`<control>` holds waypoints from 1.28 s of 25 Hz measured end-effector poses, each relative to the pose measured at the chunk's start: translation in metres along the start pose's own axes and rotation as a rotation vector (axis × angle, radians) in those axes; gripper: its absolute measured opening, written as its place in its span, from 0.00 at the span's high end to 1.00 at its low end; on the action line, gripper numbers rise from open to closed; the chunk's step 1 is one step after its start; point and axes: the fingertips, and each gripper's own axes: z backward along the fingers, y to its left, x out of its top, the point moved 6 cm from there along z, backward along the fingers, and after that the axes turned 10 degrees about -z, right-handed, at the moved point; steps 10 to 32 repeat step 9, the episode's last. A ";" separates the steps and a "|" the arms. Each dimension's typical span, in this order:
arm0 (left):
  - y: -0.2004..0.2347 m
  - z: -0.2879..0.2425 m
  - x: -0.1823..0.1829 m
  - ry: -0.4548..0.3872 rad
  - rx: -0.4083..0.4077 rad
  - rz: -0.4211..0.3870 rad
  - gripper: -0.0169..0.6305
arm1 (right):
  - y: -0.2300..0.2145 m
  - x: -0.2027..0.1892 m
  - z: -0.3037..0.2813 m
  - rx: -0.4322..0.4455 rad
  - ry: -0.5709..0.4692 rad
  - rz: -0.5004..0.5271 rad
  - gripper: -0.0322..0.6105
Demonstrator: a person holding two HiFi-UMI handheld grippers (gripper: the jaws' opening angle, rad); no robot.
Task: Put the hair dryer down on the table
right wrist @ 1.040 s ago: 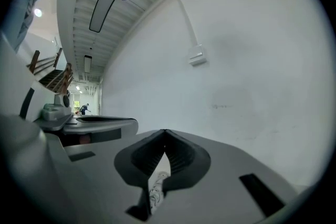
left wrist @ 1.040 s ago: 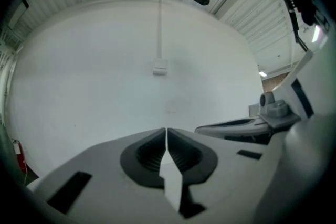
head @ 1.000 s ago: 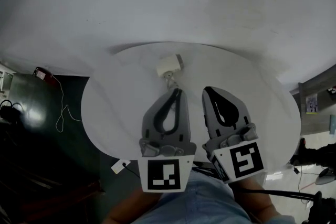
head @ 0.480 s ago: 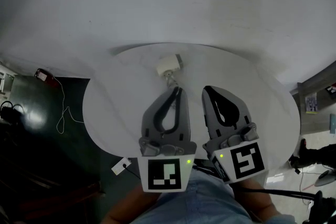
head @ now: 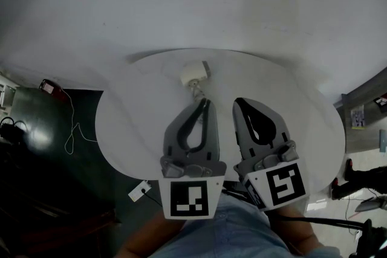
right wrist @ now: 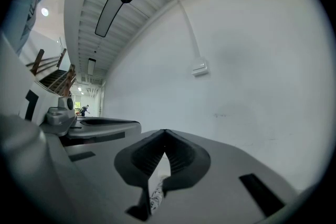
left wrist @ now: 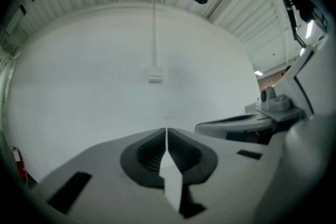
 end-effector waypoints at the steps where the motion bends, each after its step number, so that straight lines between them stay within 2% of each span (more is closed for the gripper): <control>1: 0.000 0.000 0.000 0.000 0.002 0.001 0.95 | 0.000 0.000 0.000 0.001 0.000 0.000 0.93; 32: -0.001 0.002 0.000 -0.005 0.008 0.006 0.95 | 0.002 0.000 0.002 0.010 -0.001 0.003 0.93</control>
